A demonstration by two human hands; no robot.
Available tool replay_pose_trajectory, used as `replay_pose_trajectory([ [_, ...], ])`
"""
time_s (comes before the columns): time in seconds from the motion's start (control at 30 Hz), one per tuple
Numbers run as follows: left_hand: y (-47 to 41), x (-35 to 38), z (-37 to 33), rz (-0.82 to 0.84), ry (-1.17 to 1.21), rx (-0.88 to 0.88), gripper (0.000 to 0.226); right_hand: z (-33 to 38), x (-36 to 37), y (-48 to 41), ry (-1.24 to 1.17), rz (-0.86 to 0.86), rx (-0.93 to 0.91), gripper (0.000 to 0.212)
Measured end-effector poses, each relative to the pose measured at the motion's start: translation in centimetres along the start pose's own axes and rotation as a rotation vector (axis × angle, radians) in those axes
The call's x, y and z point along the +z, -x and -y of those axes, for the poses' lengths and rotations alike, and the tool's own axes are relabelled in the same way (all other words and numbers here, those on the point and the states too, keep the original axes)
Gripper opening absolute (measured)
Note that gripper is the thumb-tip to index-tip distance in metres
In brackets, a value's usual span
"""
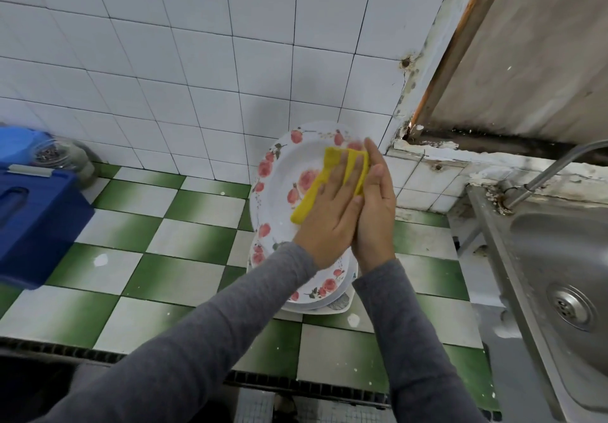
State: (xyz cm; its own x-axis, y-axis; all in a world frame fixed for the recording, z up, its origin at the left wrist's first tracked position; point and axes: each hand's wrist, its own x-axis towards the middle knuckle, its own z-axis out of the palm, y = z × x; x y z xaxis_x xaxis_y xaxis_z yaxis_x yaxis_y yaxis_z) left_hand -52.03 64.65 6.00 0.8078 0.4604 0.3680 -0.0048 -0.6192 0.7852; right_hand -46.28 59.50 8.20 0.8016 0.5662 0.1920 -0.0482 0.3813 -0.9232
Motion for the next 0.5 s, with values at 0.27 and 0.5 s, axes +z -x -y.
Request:
replay_pose_trajectory([
  [0.27,3.0,-0.8,3.3,0.164,-0.083,-0.028,0.056,0.6,-1.1,-0.7,-0.051,-0.077,-0.081,0.035],
  [0.5,1.2,-3.6,6.9,0.068,-0.522,-0.272,0.069,1.9,-0.9,1.1,-0.175,-0.091,-0.009,0.033],
])
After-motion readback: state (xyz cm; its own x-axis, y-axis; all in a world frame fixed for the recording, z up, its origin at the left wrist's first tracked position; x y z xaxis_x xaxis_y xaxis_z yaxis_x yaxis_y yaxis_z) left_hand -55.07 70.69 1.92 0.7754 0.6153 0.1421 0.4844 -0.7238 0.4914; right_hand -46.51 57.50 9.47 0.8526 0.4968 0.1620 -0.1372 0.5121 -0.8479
